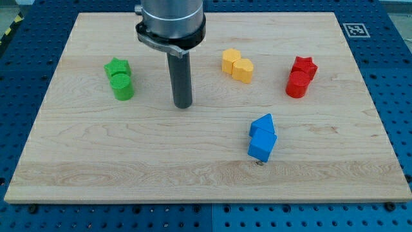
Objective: Push the yellow hexagon to the top left
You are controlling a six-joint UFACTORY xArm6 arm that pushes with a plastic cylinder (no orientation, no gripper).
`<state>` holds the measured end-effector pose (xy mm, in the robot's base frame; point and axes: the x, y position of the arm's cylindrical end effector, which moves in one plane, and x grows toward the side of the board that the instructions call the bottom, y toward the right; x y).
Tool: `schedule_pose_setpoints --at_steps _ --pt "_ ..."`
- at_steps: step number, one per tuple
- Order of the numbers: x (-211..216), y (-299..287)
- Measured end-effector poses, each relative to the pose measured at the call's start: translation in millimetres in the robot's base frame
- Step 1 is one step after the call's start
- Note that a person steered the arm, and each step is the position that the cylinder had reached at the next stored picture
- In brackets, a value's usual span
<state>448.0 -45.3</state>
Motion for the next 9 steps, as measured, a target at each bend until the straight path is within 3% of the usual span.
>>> schedule_pose_setpoints --at_steps 1,7,9 --pt "-17.7 15.7" --pt "-26.4 153.6" --pt "-62.9 132.1"
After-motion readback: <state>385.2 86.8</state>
